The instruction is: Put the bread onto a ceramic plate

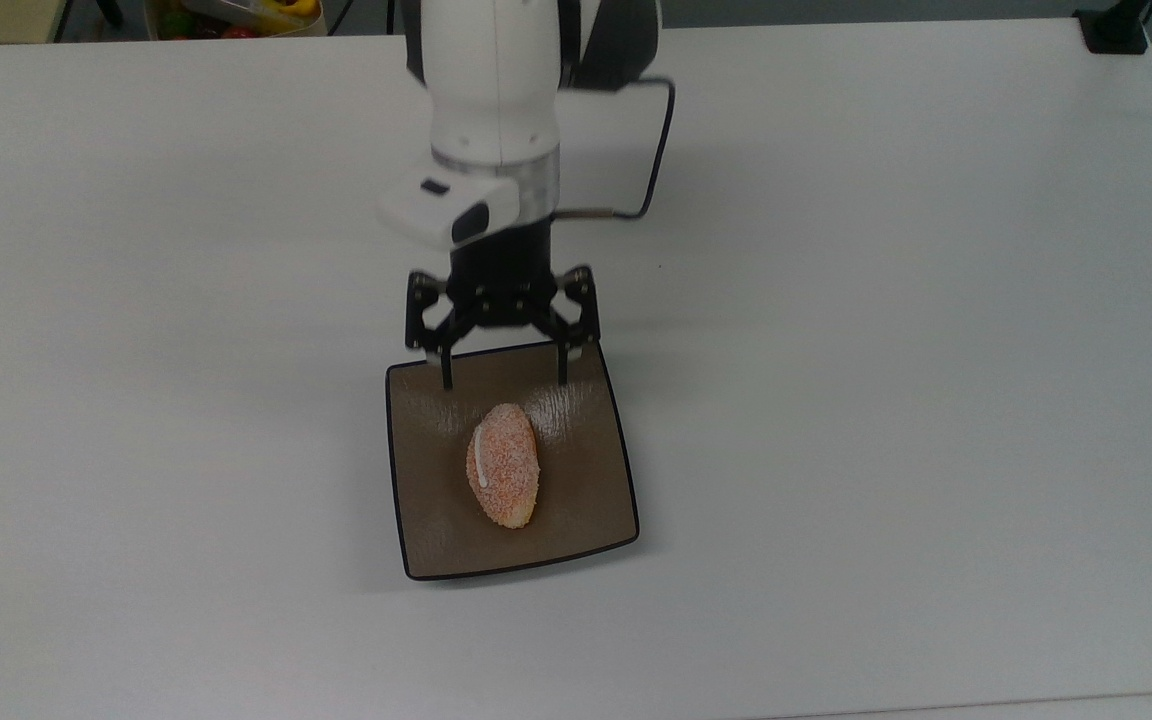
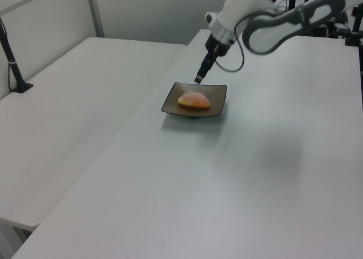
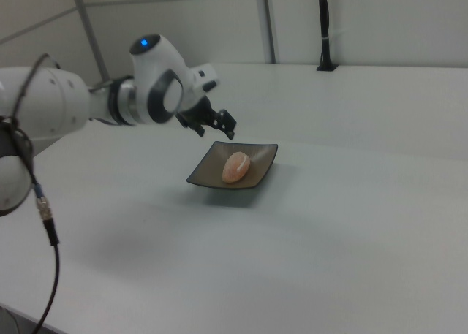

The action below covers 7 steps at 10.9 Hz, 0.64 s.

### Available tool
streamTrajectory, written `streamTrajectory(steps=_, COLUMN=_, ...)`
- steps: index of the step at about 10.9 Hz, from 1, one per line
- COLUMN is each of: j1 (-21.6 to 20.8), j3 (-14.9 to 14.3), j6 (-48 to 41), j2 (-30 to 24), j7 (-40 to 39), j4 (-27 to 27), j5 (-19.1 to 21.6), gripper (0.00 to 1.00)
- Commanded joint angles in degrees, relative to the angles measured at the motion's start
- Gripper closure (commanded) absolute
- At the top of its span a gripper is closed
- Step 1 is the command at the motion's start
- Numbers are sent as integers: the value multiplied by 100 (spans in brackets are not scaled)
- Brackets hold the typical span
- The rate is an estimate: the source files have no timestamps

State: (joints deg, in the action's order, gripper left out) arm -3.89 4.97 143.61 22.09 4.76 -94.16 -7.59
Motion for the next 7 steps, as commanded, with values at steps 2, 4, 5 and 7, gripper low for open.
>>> streamTrajectory(steps=2, j1=-94, j3=-5, j6=-2323, j2=-1713, j7=1105, j4=-305, j5=99, gripper=0)
streamTrajectory(steps=4, j1=-41, j3=-5, j6=-3422, j2=-2268, j7=1282, j4=-296, j5=476, gripper=0)
streamTrajectory(steps=5, j1=-24, j3=-5, j6=-3932, j2=-2488, j7=1291, j4=-296, j5=652, gripper=0)
streamTrajectory(steps=7, j1=81, j3=-5, j6=-4838, j2=-2806, j7=1274, j4=-322, j5=969, gripper=0)
